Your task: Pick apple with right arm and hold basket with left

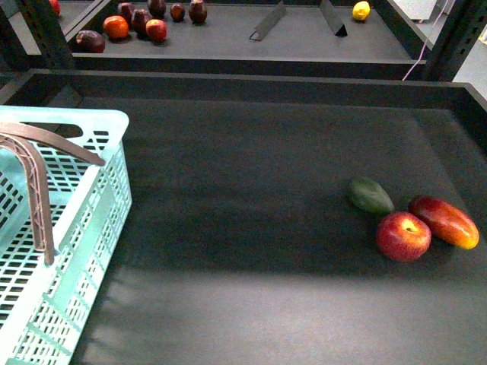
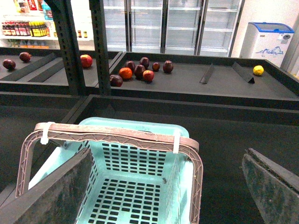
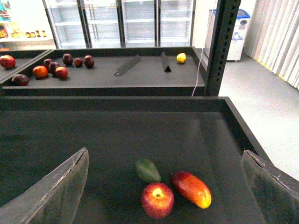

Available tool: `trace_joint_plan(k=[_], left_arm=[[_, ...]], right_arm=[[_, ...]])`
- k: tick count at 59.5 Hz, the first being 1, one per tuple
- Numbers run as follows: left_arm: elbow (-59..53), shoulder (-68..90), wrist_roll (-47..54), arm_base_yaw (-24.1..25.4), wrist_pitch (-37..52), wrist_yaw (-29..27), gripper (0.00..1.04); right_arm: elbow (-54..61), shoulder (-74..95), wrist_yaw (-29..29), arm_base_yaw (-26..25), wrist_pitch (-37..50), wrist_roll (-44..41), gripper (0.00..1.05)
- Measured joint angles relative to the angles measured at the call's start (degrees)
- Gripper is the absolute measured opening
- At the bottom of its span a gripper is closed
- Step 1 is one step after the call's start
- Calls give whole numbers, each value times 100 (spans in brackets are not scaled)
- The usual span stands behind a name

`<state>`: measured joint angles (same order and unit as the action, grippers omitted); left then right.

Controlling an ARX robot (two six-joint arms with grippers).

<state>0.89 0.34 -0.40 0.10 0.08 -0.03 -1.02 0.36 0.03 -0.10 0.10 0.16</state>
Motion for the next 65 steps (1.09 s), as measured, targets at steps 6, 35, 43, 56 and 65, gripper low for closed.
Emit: trace_joint_plan(k=[6,35,43,56,65], left_arm=[[0,0,0,0,0,0,98],[0,0,0,0,0,0,98],[0,0,0,0,0,0,98],[557,1473,-1246,-127,-1491,-1725,98],[743,2852,-1797,463,-227,-1193,98]], right_arm=[[-2,0,0,0,0,0,96],[-2,0,0,0,0,0,96],[-2,0,0,0,0,0,96],[0,-7,-9,0,-2,0,96],[-2,-9,0,0,-2,0,96]])
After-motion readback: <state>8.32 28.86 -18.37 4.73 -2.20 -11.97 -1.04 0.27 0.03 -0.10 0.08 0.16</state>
